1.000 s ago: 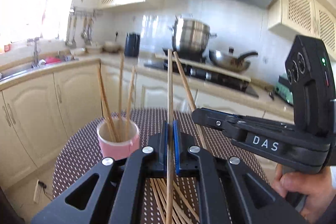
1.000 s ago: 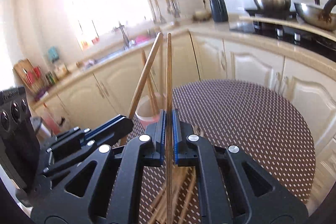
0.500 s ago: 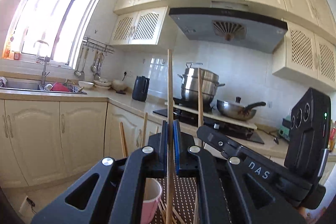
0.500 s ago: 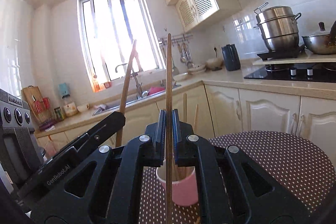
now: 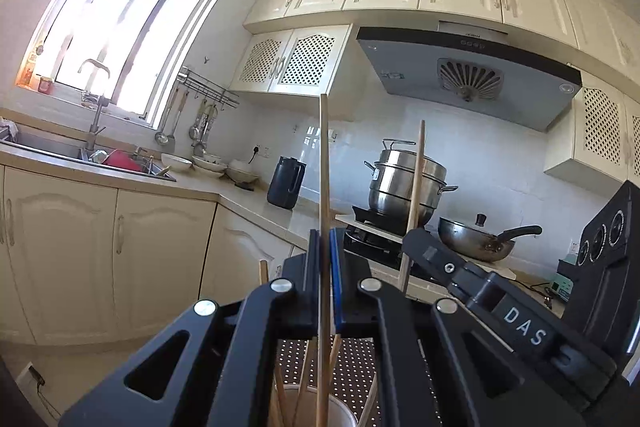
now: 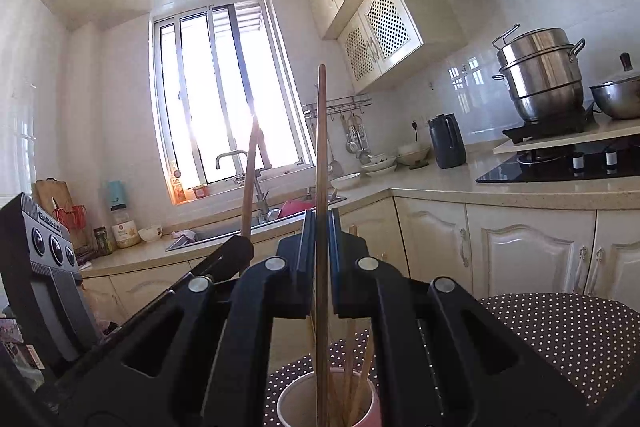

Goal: Organize utensils
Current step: 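Lift the chopstick with the right gripper and lower it into the pink cup, then open the right gripper to release the chopstick into the cup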

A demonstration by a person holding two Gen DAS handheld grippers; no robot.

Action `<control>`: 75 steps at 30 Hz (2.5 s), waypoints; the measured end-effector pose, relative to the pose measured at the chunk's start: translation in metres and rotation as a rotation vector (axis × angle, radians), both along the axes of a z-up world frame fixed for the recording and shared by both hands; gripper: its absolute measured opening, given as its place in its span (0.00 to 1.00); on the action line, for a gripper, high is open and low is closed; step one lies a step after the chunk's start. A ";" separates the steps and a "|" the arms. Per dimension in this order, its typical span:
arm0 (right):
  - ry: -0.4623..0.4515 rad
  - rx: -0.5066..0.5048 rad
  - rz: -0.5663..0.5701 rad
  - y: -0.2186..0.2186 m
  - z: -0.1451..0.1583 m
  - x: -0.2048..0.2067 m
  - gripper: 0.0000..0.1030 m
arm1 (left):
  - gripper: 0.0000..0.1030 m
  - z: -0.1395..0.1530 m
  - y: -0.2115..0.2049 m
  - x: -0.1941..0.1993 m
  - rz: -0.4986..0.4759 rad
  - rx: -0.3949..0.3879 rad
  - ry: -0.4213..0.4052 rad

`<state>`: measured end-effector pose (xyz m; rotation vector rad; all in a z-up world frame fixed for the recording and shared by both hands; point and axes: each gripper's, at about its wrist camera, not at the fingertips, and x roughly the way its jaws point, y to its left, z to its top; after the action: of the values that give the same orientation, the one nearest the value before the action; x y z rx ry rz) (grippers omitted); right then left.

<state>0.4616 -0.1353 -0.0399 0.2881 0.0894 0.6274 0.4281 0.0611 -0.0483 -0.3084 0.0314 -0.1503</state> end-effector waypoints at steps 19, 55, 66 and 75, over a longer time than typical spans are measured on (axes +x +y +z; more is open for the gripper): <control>0.041 -0.073 0.009 -0.004 -0.022 -0.016 0.07 | 0.05 -0.032 0.004 -0.007 0.035 0.013 0.068; 0.098 -0.099 0.051 -0.001 -0.037 -0.019 0.07 | 0.05 -0.042 -0.003 0.005 0.076 0.044 0.043; 0.148 -0.152 0.026 0.001 -0.044 -0.033 0.07 | 0.05 -0.047 -0.010 -0.021 0.048 0.092 0.107; 0.229 -0.169 -0.007 0.000 -0.058 -0.037 0.07 | 0.07 -0.051 -0.016 -0.037 0.047 0.125 0.161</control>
<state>0.4250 -0.1349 -0.0976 0.1951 0.3592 0.5738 0.3911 0.0453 -0.0989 -0.1953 0.1921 -0.0765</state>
